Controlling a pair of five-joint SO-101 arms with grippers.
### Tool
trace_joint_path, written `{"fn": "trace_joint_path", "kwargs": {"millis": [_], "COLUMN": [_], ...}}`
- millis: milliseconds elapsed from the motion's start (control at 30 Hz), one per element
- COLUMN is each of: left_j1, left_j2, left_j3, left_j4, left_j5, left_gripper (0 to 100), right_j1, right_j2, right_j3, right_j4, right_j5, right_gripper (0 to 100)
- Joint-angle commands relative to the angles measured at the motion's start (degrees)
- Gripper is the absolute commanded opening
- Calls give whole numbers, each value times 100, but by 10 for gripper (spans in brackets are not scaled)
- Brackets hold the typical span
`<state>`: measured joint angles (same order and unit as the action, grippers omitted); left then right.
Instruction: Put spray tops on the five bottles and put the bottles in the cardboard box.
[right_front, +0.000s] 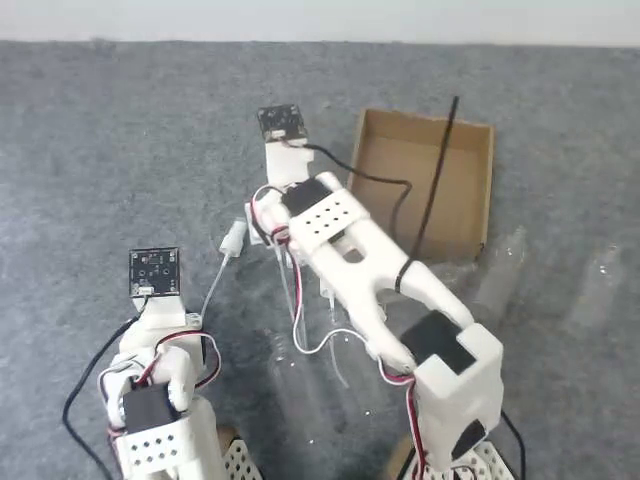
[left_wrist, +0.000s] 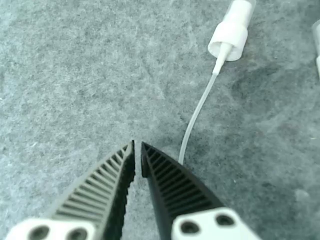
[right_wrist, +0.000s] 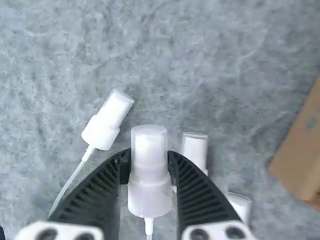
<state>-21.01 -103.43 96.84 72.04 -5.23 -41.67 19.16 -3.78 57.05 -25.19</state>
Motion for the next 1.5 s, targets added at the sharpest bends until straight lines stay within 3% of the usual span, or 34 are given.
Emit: {"fn": "trace_joint_path", "kwargs": {"millis": [0,133,367,533,667,933,1200,1467], "left_j1": [-35,-35,-35,-35,-35,-35,-35,-35], "left_j2": [-88,-88,-88,-88,-88,-88,-88,-88], "left_j3": [-31,-31,-31,-31,-31,-31,-31,-31], "left_j4": [26,26,26,26,26,26,26,26], "left_j5": [-26,-26,-26,-26,-26,-26,-26,-26], "left_gripper": [13,13,13,13,13,13,13,13], "right_j1": [-154,-268,-268,-259,-127,330,989,2651], "right_j2": [-4,110,127,84,-127,-989,-1815,-2905], "right_j3": [-88,-97,-70,-70,-457,-1292,-1398,-1398], "right_j4": [-233,-259,-207,-119,743,2255,3635,4549], "right_j5": [-237,-255,-246,-229,-176,712,2567,3771], "right_gripper": [14,32,173,180,180,178,178,180]}}
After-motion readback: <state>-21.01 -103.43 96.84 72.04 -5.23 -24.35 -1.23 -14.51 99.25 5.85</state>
